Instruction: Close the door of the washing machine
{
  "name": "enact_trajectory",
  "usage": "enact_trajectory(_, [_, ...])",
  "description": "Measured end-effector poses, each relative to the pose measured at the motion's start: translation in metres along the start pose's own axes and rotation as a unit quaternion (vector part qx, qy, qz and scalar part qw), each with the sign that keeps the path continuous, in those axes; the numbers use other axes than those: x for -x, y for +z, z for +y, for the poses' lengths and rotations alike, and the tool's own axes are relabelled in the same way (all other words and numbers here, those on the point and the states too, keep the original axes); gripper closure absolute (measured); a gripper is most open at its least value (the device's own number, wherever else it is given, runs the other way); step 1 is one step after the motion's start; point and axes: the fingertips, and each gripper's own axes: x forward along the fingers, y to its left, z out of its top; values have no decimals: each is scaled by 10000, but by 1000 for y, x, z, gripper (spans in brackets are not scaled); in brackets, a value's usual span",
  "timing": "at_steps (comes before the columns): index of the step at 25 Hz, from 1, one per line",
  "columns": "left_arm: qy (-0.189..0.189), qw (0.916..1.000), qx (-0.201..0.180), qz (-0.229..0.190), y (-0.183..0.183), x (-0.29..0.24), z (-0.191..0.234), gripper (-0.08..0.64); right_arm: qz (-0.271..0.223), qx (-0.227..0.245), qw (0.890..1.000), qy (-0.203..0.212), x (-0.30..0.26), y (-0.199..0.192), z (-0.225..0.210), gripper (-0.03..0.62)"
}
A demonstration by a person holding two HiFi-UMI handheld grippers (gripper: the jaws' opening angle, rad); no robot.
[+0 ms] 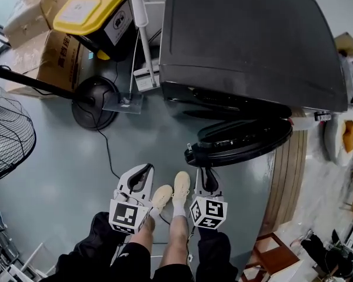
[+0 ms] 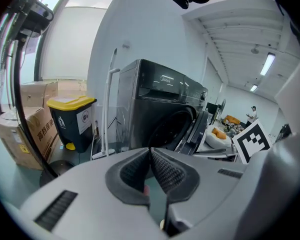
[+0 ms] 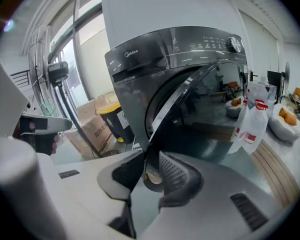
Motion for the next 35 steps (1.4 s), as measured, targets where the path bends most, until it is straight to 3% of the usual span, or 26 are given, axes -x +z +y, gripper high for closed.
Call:
enact_trajectory(13, [508, 9985, 209, -84, 6, -13, 14, 529, 38, 150, 9988, 460, -30, 23, 13, 498])
enact_trajectory(35, [782, 9961, 408, -49, 19, -50, 27, 529, -26, 595, 9946, 853, -76, 62, 20, 532])
